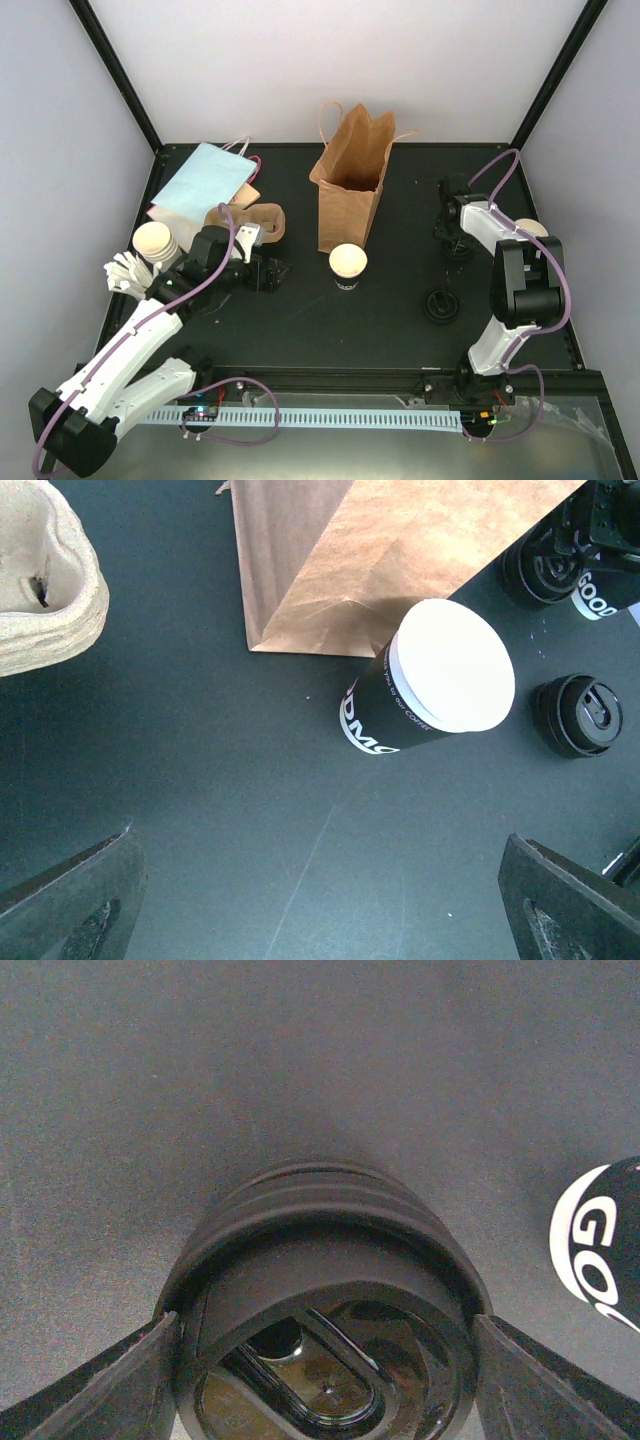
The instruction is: Pack the takeout coffee
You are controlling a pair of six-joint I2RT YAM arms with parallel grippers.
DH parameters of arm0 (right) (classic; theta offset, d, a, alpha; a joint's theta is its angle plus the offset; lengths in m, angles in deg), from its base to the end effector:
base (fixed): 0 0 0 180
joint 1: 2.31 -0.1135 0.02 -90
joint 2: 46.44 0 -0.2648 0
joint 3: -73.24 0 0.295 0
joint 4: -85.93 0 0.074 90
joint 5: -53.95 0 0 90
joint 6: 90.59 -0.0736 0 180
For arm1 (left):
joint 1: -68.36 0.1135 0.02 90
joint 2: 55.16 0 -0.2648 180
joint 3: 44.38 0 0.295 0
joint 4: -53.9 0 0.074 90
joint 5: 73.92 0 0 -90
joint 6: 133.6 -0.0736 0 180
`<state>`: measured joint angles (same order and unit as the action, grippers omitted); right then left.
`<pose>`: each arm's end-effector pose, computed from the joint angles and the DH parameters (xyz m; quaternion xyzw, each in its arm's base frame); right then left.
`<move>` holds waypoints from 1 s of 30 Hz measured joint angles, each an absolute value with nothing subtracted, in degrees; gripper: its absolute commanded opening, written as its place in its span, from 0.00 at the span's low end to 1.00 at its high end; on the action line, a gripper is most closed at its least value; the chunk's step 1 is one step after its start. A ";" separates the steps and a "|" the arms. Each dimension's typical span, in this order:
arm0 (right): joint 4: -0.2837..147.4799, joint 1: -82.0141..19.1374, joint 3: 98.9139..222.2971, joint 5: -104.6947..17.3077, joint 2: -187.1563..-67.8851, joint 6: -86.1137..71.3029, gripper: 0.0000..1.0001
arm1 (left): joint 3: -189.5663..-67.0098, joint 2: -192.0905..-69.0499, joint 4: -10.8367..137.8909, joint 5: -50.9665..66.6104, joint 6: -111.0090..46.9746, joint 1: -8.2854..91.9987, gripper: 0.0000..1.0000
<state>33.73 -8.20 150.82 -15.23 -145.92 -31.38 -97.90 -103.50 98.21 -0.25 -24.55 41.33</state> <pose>0.3771 0.0126 0.1273 0.2344 0.9458 -0.1271 0.1854 0.2133 -0.1320 0.2467 0.1231 0.8875 -0.2844 0.3410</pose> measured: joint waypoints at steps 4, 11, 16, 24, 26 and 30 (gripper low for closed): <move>33.70 -8.20 150.82 -15.23 -145.92 -31.35 0.75 | -97.90 -103.50 98.21 -0.25 -24.55 41.33 0.99; 32.06 -8.22 150.84 -16.55 -144.79 -30.94 0.73 | -97.88 -103.50 98.19 -0.25 -24.55 41.33 0.99; 30.01 -8.35 151.06 -17.38 -141.31 -30.72 0.73 | -97.81 -103.50 98.19 -0.25 -24.55 41.33 0.99; 27.30 -9.01 151.93 -20.09 -136.79 -30.15 0.72 | -97.79 -103.50 98.16 -0.28 -24.53 41.33 0.99; 26.56 -9.56 151.95 -20.94 -135.89 -29.67 0.73 | -97.72 -103.50 98.10 -0.32 -24.48 41.33 0.99; 25.07 -11.72 152.04 -22.91 -133.44 -28.93 0.72 | -97.31 -103.52 97.33 -1.04 -23.91 41.33 0.99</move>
